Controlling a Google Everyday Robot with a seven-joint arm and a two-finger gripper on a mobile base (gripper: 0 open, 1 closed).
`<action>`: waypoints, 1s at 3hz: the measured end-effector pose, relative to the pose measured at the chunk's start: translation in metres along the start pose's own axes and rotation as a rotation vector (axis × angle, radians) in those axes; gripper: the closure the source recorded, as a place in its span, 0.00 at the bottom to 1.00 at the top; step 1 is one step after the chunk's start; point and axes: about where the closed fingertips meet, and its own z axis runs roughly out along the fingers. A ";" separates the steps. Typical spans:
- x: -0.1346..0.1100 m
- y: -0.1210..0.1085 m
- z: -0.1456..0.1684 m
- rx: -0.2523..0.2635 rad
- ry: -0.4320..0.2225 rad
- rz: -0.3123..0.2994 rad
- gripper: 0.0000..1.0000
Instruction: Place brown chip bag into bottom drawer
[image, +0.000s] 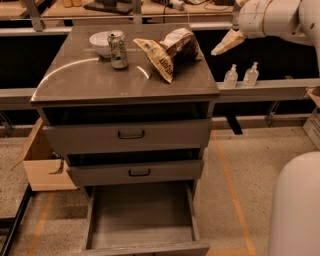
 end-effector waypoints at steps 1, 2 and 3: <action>-0.006 -0.003 0.018 -0.004 -0.019 -0.141 0.00; -0.011 0.000 0.033 -0.036 -0.022 -0.262 0.00; -0.015 0.007 0.045 -0.074 -0.030 -0.332 0.00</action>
Offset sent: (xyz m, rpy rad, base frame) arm 0.0348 0.0317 0.0053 -0.3186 -0.2371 0.1264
